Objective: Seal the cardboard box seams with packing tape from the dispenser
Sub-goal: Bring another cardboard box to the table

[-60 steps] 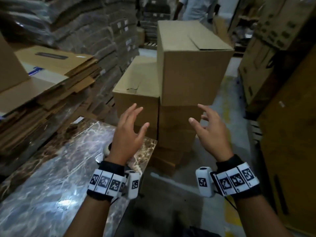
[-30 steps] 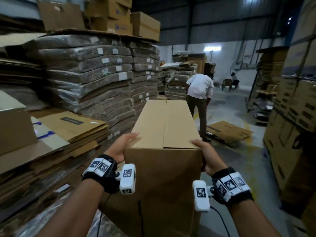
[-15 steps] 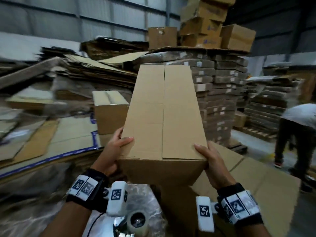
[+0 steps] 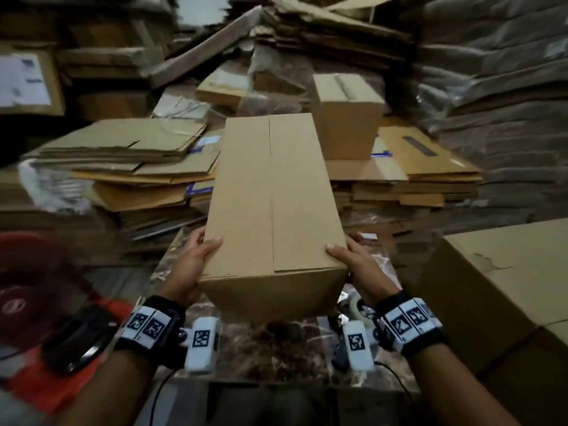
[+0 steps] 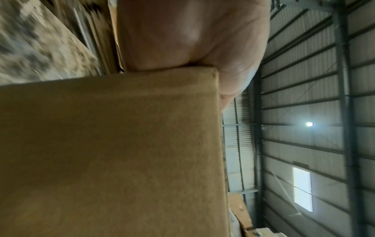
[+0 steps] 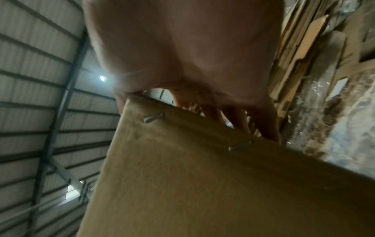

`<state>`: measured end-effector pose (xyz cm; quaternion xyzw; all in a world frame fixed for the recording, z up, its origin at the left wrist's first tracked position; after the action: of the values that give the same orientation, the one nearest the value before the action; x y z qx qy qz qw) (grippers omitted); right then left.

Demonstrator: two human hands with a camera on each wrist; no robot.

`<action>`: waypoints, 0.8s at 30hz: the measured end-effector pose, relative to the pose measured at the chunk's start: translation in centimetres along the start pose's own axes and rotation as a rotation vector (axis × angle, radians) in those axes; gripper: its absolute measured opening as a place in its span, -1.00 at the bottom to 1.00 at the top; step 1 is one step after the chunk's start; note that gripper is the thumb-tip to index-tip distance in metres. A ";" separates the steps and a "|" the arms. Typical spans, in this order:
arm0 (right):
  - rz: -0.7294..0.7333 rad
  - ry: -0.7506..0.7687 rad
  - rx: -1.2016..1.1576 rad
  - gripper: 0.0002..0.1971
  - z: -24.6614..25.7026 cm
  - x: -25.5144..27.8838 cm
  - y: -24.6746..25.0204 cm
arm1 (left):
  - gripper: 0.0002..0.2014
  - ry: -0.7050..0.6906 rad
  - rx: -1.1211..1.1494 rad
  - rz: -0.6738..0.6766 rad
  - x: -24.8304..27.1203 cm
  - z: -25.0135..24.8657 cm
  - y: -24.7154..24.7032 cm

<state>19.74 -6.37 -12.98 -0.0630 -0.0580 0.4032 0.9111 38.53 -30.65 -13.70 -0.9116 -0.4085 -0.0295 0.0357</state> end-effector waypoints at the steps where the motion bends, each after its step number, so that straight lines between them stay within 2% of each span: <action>1: 0.032 -0.041 0.030 -0.65 -1.6 -0.3 -1.1 | -0.64 0.017 -0.016 -0.021 0.1 1.4 1.5; 4: 0.108 -0.164 0.088 -0.65 -6.4 -1.3 -3.3 | -0.65 0.072 -0.074 -0.050 0.3 5.4 5.1; 7: 0.122 -0.250 0.124 -0.66 -10.4 -2.1 -4.8 | -0.58 0.180 -0.081 -0.013 -0.1 10.5 7.2; 9: 0.064 -0.242 0.162 -0.67 -12.4 -3.0 -5.0 | -0.58 0.228 -0.103 -0.003 -0.1 13.6 7.6; 11: -0.010 -0.198 0.185 -0.71 -13.9 -4.2 -4.8 | -0.57 0.193 -0.165 -0.011 -0.4 15.1 7.6; 15: -0.133 -0.081 0.230 -0.68 -14.0 -6.5 -3.9 | -0.48 0.091 -0.374 0.051 -2.3 14.1 6.2; 17: -0.191 -0.048 0.273 -0.69 -13.5 -7.3 -3.4 | -0.31 -0.014 -0.716 0.075 -3.8 12.8 5.6; 19: -0.241 -0.054 0.290 -0.71 -13.7 -7.8 -2.9 | -0.20 -0.204 -1.139 0.109 -4.3 10.4 3.9; 21: -0.278 -0.072 0.300 -0.69 -14.4 -8.2 -2.1 | -0.15 -0.455 -1.355 0.314 -4.0 7.8 0.1; 24: -0.382 -0.150 0.126 -0.66 -16.1 -8.1 -0.5 | -0.06 -0.689 -1.540 0.730 -3.3 7.7 -5.1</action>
<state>17.22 -13.76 -29.20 0.0364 -0.1111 0.2296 0.9662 32.75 -29.07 -21.41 -0.7145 0.0490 -0.0069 -0.6979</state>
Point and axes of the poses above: each hand's wrist, its own x-axis away from the middle knuckle, its own y-axis out of the back of the hand, z = x × y, the point moved 9 cm from there along -x, towards the middle knuckle, and after that the axes turned 7 degrees about -x, right-handed, at the moved point
